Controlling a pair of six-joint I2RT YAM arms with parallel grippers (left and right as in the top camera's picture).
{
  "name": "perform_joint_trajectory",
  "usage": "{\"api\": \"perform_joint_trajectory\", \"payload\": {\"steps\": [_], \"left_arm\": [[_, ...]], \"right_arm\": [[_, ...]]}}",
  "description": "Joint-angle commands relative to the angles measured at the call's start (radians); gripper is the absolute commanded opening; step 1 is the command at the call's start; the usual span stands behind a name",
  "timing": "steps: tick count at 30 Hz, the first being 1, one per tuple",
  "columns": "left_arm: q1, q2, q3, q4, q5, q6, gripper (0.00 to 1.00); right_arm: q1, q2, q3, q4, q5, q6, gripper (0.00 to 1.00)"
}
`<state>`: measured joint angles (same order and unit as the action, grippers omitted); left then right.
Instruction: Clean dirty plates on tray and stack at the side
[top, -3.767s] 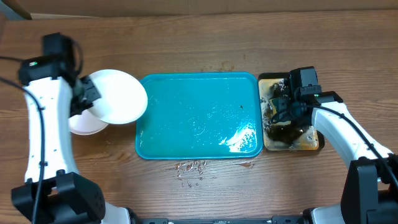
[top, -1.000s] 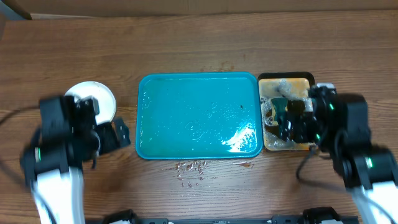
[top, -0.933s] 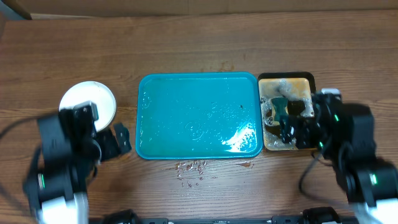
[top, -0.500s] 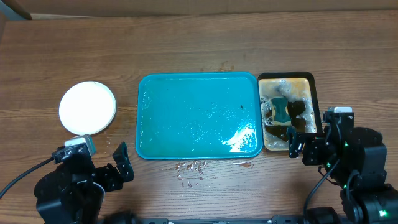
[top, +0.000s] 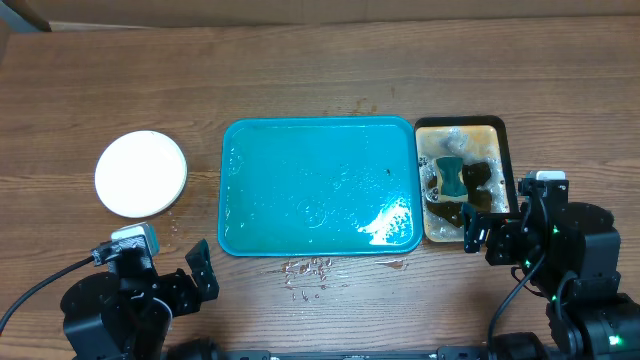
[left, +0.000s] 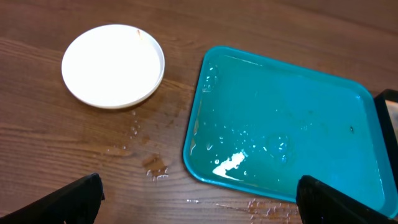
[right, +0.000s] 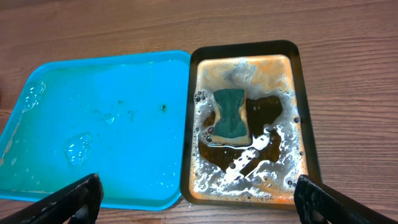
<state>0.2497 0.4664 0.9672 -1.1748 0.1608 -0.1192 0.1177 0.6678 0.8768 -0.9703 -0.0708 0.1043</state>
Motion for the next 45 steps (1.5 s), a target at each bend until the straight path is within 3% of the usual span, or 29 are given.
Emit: {"api": "perform_joint_trajectory", "payload": {"steps": [1, 8, 13, 23, 30, 36, 38, 45], "left_arm": [[-0.003, -0.008, -0.009, -0.005, -0.007, 0.019, 1.0], [-0.003, -0.008, -0.009, -0.005, -0.007, 0.019, 1.0], [-0.003, -0.008, -0.009, -0.005, -0.007, 0.019, 1.0], [-0.003, -0.008, -0.009, -0.005, -0.007, 0.019, 1.0], [-0.003, -0.008, -0.009, -0.005, -0.007, 0.019, 1.0], [-0.003, -0.008, -0.009, -0.005, -0.007, 0.019, 1.0], [-0.003, -0.008, -0.009, -0.005, -0.007, 0.019, 1.0], [-0.003, -0.008, -0.009, -0.005, -0.007, 0.019, 1.0]], "right_arm": [[-0.007, -0.007, -0.006, 0.002, 0.01, 0.0, 1.0], [-0.03, -0.107, -0.011, -0.028, 0.031, 0.0, 1.0], [-0.041, -0.275, -0.098, 0.081, 0.026, 0.0, 1.0], [-0.04, -0.612, -0.462, 0.529, 0.006, 0.0, 1.0], [-0.04, -0.666, -0.681, 0.906, 0.006, 0.0, 1.0], [-0.04, -0.666, -0.826, 1.088, 0.007, -0.005, 1.0], [-0.04, -0.666, -0.868, 1.109, 0.006, -0.008, 1.0], [-0.04, -0.666, -0.869, 0.895, -0.008, -0.071, 1.0]]}}
